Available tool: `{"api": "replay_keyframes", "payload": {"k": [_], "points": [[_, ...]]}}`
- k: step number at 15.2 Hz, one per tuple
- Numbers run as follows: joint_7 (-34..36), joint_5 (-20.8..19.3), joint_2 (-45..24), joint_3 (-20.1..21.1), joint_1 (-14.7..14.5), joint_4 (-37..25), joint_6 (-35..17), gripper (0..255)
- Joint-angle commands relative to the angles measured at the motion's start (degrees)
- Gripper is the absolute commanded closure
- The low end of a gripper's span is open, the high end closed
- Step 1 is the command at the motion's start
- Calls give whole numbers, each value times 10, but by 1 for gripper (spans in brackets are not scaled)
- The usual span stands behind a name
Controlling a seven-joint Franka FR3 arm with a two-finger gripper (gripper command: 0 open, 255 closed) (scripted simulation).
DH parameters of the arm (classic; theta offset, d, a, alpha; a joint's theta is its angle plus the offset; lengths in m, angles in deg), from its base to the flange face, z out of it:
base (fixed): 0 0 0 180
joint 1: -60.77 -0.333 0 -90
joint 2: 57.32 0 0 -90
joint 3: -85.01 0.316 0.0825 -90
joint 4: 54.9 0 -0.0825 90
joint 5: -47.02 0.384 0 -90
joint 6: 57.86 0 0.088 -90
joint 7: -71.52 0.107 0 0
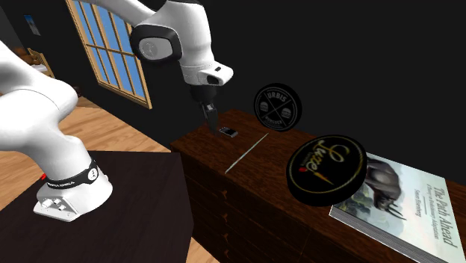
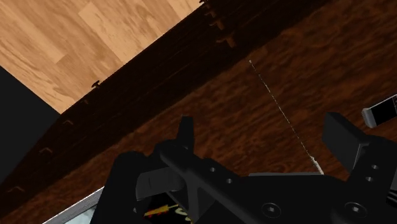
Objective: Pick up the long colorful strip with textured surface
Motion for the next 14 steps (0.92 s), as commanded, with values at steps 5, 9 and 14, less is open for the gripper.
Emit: {"api": "replay_keyframes", "payload": {"k": [5, 9, 14], "points": [[-43, 17, -131, 18, -32, -35, -119, 0], [-68, 21, -218, 33, -48, -71, -185, 0], [-89, 10, -326, 49, -65, -130, -251, 0]]}}
